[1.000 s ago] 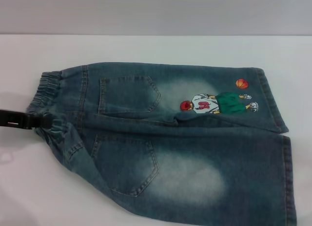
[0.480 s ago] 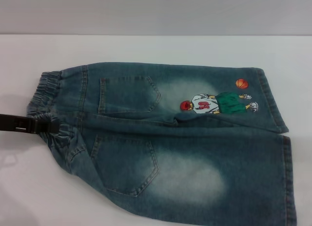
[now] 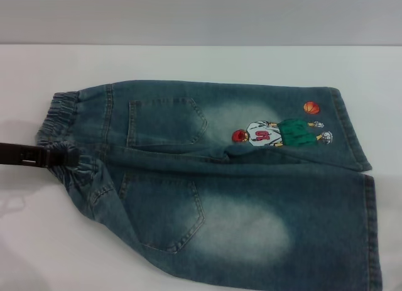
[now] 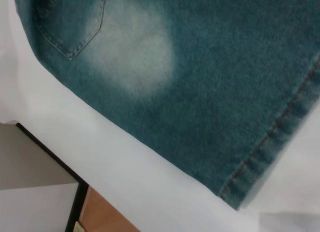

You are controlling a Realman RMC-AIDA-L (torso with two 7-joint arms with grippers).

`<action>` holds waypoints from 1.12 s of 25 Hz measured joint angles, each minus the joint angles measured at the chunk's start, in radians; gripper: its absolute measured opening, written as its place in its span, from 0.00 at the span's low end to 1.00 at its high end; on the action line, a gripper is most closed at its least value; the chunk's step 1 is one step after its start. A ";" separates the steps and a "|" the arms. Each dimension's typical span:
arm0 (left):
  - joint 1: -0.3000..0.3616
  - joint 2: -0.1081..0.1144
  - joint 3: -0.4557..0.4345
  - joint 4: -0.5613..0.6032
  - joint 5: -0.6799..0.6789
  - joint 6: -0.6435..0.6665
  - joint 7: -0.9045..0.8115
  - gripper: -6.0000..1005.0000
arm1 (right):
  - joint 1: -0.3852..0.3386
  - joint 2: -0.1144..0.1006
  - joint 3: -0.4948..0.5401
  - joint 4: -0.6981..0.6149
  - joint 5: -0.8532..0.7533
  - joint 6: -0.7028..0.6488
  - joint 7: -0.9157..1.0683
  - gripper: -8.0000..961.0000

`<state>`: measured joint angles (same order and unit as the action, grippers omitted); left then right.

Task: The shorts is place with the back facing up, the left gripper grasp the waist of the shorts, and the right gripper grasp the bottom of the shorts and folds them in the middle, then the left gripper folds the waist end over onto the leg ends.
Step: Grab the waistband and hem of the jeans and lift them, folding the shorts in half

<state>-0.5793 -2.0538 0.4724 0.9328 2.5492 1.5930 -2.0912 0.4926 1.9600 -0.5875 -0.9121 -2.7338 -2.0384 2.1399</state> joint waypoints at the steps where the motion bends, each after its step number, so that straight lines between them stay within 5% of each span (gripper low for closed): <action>1: 0.000 0.000 0.000 0.000 0.000 0.000 0.000 0.06 | 0.003 0.000 0.000 0.011 0.000 0.006 -0.002 0.79; 28: -0.011 0.000 0.000 0.000 -0.001 0.008 -0.008 0.06 | 0.035 0.027 -0.032 0.057 -0.004 0.071 -0.025 0.80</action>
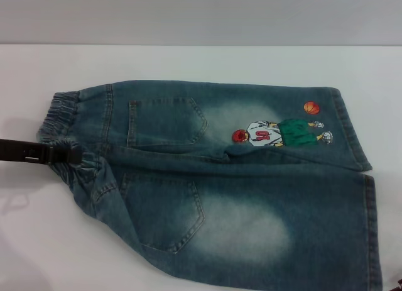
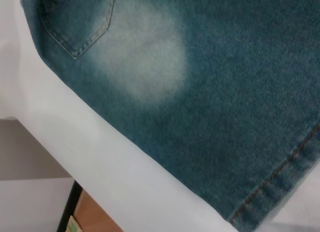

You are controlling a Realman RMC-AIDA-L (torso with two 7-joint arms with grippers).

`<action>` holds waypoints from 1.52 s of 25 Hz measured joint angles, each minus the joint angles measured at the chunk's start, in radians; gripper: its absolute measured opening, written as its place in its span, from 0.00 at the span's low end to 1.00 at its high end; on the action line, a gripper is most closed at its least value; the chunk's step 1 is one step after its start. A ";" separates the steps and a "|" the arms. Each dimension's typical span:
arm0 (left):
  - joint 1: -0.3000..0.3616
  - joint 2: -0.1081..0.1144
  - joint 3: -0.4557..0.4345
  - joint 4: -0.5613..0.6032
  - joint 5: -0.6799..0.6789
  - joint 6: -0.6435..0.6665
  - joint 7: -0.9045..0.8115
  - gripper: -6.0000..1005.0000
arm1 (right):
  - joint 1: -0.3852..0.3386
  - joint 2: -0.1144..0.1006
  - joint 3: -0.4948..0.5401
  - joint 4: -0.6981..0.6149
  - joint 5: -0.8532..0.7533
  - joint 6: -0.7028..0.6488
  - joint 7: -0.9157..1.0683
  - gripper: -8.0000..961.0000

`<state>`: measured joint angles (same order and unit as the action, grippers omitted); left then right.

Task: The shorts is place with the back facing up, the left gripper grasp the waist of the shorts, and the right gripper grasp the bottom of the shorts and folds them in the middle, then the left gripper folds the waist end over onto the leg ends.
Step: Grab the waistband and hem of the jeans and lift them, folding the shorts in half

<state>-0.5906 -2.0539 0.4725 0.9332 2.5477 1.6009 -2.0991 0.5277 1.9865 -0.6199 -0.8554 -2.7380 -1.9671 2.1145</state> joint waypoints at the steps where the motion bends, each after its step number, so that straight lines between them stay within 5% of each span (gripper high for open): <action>1: 0.000 0.000 0.000 0.000 0.000 0.000 0.000 0.06 | 0.000 0.000 -0.006 0.001 0.000 0.004 0.000 0.80; 38: -0.002 -0.002 0.000 -0.001 -0.011 0.001 0.007 0.06 | 0.036 0.024 -0.020 0.035 -0.001 0.041 -0.002 0.79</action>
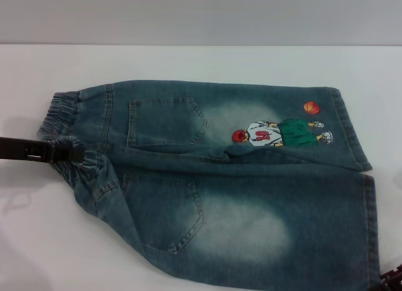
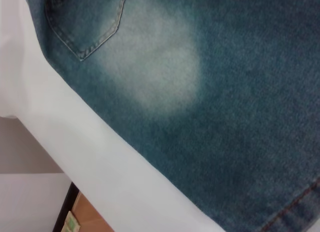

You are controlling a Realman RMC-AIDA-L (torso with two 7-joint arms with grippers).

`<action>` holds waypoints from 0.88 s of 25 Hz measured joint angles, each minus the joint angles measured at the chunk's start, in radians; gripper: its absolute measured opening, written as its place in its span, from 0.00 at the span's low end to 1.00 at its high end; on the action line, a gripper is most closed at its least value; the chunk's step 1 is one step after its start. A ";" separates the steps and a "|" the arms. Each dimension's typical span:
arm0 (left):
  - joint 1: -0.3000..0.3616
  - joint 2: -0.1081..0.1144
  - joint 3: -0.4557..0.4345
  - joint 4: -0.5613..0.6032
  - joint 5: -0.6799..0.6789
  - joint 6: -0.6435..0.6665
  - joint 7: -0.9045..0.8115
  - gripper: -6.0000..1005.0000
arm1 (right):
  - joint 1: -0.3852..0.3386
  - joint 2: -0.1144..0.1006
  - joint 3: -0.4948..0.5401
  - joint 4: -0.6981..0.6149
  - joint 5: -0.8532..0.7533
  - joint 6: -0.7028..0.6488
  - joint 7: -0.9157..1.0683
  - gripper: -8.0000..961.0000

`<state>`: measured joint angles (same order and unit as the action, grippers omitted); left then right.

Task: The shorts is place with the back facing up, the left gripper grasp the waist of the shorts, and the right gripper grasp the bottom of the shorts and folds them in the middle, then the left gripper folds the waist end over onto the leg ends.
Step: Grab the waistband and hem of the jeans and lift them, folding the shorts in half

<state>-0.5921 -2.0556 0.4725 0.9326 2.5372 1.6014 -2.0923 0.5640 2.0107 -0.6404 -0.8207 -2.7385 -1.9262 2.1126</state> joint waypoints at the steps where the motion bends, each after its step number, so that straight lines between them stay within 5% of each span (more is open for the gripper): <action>1: 0.000 0.000 0.000 0.000 0.000 0.000 0.000 0.06 | 0.000 0.000 0.000 0.003 0.000 0.000 0.000 0.79; 22: 0.001 0.002 0.000 0.000 0.000 0.000 0.000 0.06 | -0.001 0.001 -0.025 -0.010 0.000 -0.047 0.002 0.79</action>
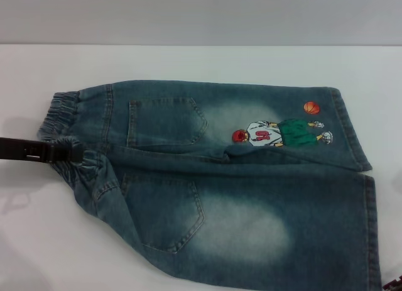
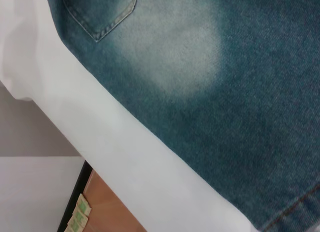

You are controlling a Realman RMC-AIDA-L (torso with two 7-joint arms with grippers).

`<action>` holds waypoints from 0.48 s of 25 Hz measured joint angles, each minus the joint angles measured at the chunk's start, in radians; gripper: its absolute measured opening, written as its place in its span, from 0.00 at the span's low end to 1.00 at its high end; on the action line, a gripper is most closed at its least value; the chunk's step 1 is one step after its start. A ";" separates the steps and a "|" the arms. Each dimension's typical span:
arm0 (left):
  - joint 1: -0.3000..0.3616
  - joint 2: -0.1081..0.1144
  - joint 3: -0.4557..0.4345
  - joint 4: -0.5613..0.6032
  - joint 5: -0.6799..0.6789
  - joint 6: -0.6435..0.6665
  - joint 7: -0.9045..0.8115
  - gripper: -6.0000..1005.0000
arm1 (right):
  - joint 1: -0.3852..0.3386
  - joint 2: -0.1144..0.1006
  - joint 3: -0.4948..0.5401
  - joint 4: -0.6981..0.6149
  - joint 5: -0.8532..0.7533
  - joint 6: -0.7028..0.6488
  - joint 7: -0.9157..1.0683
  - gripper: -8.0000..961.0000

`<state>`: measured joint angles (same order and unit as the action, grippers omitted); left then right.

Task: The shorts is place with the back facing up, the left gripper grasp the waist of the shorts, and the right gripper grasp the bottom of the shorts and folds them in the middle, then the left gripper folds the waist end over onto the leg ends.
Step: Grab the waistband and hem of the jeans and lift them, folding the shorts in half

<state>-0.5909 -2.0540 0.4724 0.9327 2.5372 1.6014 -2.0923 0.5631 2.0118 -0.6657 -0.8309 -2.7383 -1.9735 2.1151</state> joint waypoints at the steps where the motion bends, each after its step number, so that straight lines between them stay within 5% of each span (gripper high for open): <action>1: 0.000 0.000 0.000 0.000 0.000 0.000 0.000 0.06 | -0.001 0.000 0.000 -0.004 0.000 -0.003 0.000 0.79; 12: 0.000 -0.001 0.000 0.000 0.000 0.003 -0.005 0.06 | -0.009 -0.004 0.001 -0.006 0.000 -0.011 0.004 0.79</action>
<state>-0.5913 -2.0555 0.4724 0.9327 2.5372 1.6040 -2.0975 0.5544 2.0081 -0.6643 -0.8365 -2.7382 -1.9846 2.1187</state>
